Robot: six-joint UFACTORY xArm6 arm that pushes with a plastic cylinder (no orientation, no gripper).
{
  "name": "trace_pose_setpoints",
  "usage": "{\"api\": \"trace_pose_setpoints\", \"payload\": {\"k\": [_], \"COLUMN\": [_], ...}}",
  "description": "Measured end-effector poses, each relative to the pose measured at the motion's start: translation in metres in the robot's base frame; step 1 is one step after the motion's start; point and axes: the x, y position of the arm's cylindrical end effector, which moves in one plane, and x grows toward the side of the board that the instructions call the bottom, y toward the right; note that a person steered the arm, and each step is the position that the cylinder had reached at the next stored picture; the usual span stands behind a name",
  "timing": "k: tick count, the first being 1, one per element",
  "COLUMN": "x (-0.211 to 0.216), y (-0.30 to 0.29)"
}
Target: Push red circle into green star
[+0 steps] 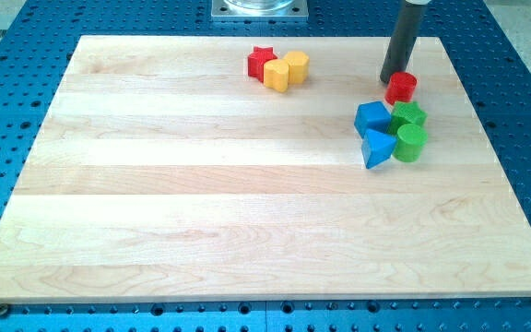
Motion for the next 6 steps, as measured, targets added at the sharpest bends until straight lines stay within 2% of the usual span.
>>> {"api": "trace_pose_setpoints", "payload": {"k": [4, 5, 6], "x": [-0.002, 0.008, 0.038], "y": [-0.001, -0.001, -0.014]}}
